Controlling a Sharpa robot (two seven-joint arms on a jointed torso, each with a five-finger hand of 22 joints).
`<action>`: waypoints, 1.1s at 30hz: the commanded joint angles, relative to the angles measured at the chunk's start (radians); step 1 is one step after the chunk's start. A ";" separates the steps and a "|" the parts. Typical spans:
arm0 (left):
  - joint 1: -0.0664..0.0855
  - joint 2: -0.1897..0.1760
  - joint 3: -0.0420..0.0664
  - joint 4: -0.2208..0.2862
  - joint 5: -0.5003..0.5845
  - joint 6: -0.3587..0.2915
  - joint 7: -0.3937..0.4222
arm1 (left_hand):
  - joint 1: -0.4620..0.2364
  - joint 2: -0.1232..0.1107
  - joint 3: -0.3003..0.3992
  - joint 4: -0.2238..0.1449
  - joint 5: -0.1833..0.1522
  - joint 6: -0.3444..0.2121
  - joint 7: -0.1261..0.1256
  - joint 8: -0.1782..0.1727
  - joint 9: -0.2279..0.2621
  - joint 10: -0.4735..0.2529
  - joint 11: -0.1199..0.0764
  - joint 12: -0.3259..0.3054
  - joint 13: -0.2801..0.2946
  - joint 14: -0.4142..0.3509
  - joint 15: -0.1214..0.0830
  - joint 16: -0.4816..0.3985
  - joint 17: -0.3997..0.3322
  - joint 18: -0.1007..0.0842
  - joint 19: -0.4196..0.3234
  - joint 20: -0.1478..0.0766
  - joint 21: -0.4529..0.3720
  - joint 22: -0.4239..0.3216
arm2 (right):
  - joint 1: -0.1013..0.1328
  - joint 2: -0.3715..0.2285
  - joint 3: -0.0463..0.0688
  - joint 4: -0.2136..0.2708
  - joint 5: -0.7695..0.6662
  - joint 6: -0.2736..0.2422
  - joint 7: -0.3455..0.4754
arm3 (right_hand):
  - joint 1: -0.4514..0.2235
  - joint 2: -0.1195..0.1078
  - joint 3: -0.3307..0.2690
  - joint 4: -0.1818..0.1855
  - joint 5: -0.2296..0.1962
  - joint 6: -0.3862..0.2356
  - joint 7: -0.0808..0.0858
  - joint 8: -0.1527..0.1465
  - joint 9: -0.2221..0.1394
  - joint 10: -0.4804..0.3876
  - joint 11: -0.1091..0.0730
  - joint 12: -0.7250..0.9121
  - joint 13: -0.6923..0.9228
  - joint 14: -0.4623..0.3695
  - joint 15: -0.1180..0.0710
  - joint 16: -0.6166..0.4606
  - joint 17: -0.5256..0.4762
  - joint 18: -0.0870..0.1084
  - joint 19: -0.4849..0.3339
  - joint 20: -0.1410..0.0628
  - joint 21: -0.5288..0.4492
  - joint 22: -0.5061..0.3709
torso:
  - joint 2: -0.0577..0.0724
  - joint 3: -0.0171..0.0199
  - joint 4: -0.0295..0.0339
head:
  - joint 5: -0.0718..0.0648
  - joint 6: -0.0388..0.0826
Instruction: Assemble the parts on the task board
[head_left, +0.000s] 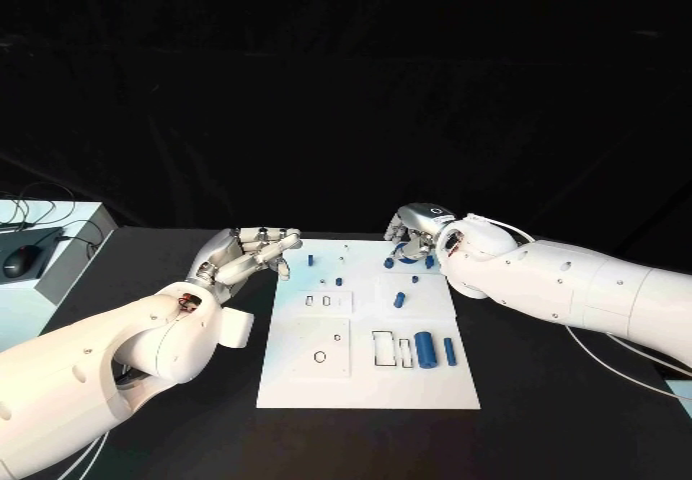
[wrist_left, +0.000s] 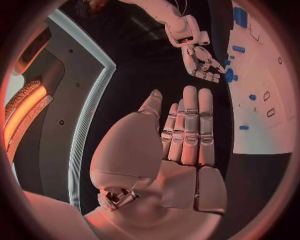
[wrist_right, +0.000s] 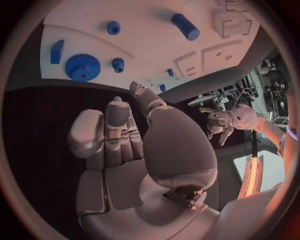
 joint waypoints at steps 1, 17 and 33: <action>-0.001 -0.002 0.001 0.006 -0.007 0.020 -0.005 | -0.009 0.000 -0.006 -0.001 -0.002 -0.001 -0.001 -0.001 -0.001 -0.005 0.001 -0.001 0.000 -0.004 0.003 0.002 -0.009 0.012 -0.007 0.001 0.005 -0.003 | 0.001 0.007 0.001 -0.007 -0.081 0.063 -0.046 | 0.011 -0.004 0.003 0.003 -0.003 0.004 -0.007 0.001 0.001 -0.016 0.001 -0.001 -0.001 -0.008 0.004 0.009 -0.010 0.024 0.044 0.006 -0.009 0.004 | 0.007 -0.0034 0.0064 | -0.005 -0.001; -0.001 -0.012 0.003 0.017 -0.008 0.015 -0.010 | -0.013 -0.002 -0.008 -0.002 -0.002 -0.004 0.002 -0.001 -0.001 -0.010 0.003 -0.001 0.000 -0.008 0.006 0.000 -0.029 0.012 -0.014 0.005 0.006 -0.015 | -0.005 0.038 0.000 -0.049 -0.131 0.112 -0.079 | 0.036 0.000 -0.033 0.028 -0.028 0.005 -0.005 0.000 0.000 -0.045 0.008 -0.001 -0.001 -0.024 0.009 0.062 -0.087 0.026 0.056 0.011 -0.053 0.043 | 0.020 -0.0112 0.0223 | -0.018 -0.003; -0.001 -0.012 0.004 0.015 -0.008 0.014 -0.015 | -0.014 -0.002 -0.009 -0.002 -0.002 -0.004 0.003 -0.001 -0.001 -0.011 0.004 -0.001 0.000 -0.008 0.006 0.000 -0.032 0.013 -0.013 0.005 0.005 -0.018 | -0.012 0.045 -0.001 -0.060 -0.130 0.150 -0.077 | 0.018 0.016 0.051 0.010 -0.010 0.022 -0.006 0.000 0.001 -0.013 0.002 -0.002 -0.002 -0.028 0.004 0.077 -0.117 0.026 0.060 0.008 -0.076 0.080 | 0.036 -0.0171 0.0255 | -0.022 0.006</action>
